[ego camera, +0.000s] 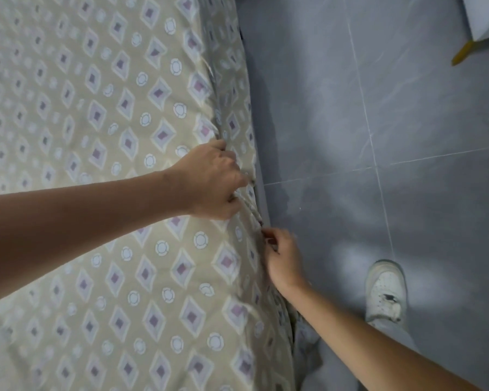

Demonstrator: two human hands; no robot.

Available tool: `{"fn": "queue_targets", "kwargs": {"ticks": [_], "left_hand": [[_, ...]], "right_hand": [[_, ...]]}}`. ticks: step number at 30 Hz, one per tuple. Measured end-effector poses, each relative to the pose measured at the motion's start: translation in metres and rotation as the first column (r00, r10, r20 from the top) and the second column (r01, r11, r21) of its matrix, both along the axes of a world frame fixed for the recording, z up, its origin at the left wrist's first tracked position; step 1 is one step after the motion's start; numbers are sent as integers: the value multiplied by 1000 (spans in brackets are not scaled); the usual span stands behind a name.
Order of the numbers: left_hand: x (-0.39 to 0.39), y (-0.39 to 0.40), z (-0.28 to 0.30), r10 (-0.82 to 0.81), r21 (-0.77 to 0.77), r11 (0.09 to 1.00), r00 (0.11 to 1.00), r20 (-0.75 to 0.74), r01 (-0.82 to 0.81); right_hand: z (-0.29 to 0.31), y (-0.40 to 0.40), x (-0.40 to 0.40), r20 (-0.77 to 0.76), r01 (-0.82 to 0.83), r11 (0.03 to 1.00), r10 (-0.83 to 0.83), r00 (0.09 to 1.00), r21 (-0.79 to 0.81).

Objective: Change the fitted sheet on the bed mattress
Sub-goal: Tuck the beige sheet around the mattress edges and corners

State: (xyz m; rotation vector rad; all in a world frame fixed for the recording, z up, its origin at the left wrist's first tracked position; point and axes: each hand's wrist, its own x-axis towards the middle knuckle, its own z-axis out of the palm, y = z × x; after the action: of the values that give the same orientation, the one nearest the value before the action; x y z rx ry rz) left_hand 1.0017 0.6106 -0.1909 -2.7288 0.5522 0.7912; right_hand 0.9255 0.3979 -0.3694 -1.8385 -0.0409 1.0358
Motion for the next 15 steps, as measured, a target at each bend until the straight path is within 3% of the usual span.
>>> {"fn": "queue_targets", "kwargs": {"ticks": [7,11,15], "left_hand": [[-40,-21,-1,68,-95,994,989,131,-56],[-126,-89,7,2,-322,947,1000,-25,-10],[-173,-126,-12,11,-349,936,995,-102,-47]], "right_hand": [[2,-50,-39,-237,-81,997,82,968,14],[8,-74,-56,-274,-86,996,93,957,37],[5,-91,-82,-286,-78,996,88,954,49]]}}
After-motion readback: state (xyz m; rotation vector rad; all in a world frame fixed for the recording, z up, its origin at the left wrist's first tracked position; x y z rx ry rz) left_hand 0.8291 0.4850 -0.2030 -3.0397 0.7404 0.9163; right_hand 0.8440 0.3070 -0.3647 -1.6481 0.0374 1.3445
